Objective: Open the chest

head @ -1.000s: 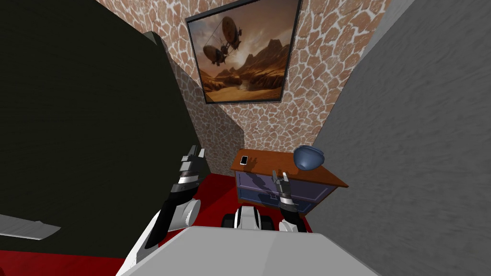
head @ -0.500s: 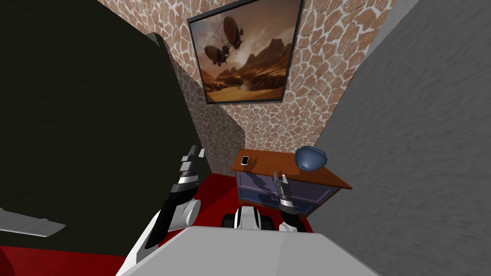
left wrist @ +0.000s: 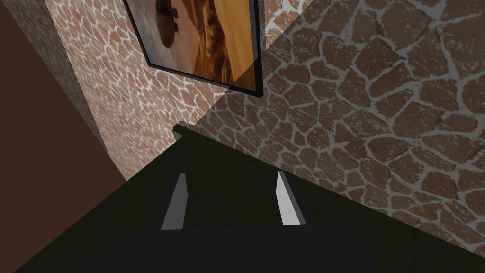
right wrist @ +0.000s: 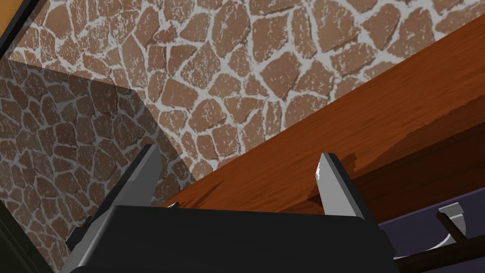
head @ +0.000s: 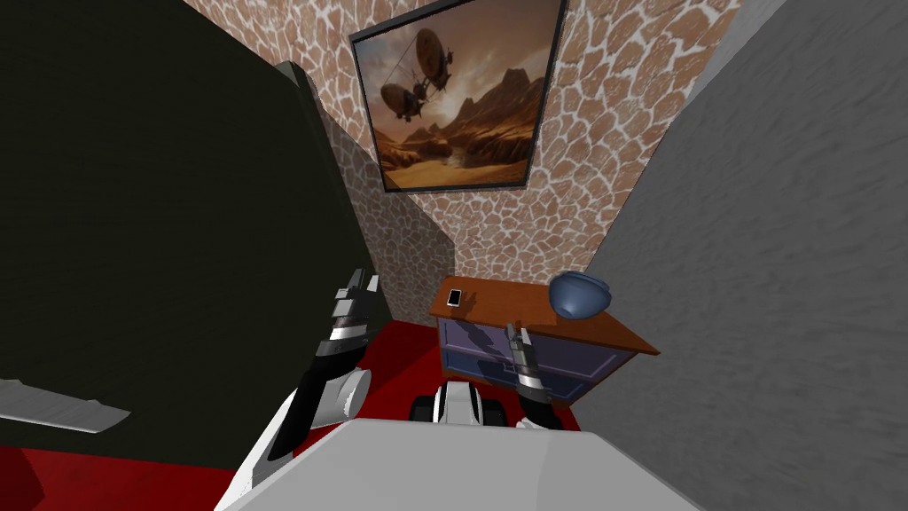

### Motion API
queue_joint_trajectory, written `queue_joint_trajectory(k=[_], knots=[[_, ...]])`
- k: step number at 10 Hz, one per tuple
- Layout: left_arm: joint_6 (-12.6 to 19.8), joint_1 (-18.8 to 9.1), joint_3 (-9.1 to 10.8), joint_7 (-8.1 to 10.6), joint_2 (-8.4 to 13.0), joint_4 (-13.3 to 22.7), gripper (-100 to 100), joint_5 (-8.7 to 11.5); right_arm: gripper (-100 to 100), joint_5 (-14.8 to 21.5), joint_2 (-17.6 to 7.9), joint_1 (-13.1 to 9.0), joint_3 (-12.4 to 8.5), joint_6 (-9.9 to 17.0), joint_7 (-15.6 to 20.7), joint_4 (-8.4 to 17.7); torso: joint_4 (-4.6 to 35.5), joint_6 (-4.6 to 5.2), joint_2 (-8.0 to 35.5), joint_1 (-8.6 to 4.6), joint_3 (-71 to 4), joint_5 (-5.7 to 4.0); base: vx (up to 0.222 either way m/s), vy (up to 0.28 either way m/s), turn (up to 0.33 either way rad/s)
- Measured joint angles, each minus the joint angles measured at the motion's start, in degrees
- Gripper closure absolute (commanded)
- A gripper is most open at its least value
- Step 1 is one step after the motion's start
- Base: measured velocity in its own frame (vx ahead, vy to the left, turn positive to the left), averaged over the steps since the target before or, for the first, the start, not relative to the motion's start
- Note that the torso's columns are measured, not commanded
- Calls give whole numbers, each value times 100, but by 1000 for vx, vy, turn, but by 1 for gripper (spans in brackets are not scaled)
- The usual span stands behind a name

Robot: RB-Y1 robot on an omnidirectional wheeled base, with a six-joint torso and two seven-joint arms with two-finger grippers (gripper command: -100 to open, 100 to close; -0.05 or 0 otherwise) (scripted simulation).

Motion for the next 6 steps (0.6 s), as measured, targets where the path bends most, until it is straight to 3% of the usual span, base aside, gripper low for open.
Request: queue_joint_trajectory(k=[6], knots=[[0, 0, 0, 0, 0, 0, 0, 0, -100, -292, 8, -103, 204, -328, -964, 587, 0, 0, 0, 0, 0, 0, 6, 1, 27]])
